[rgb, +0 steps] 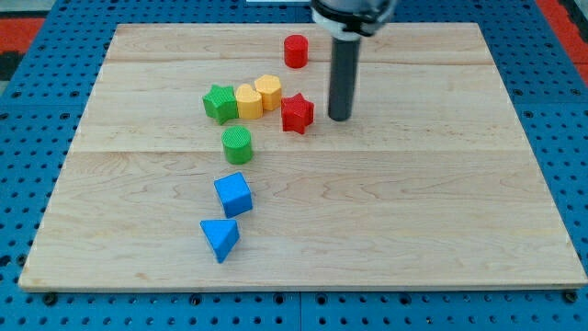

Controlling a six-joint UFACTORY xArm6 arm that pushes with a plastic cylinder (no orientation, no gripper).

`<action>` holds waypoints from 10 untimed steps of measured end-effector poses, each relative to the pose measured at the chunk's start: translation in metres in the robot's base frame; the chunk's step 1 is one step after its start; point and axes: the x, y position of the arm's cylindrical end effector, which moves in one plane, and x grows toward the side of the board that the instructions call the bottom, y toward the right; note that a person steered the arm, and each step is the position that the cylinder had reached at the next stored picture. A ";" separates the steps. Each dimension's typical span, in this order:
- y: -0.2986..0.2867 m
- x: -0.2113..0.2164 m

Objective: Push the green circle above the green star

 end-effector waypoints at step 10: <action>-0.203 0.056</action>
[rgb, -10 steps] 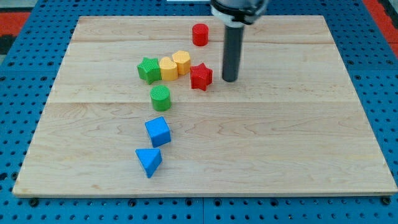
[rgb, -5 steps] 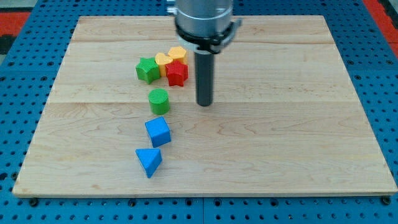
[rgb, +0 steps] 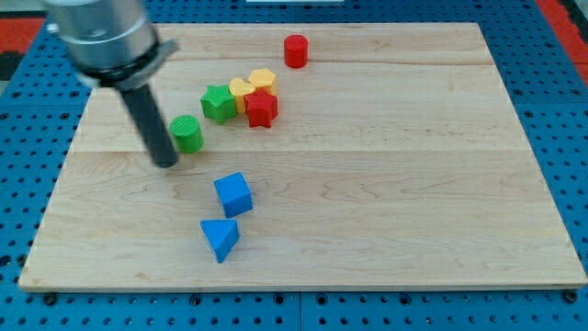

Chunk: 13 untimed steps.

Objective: Push the green circle above the green star

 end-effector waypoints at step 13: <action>-0.035 -0.106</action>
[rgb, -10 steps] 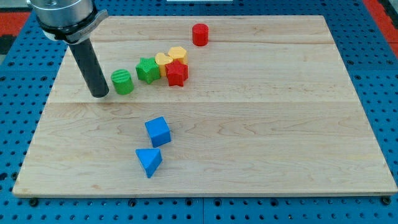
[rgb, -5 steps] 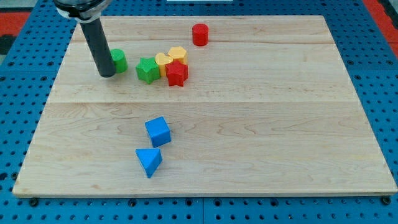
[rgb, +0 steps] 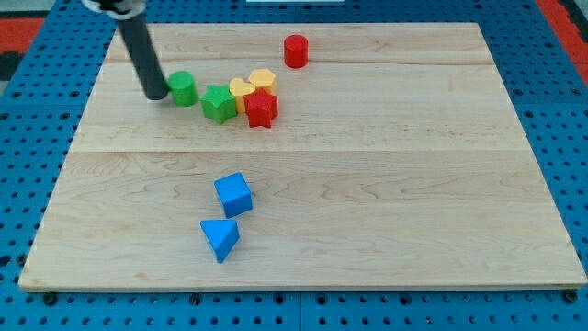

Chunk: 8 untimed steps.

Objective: Push the green circle above the green star

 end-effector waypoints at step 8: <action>0.086 -0.086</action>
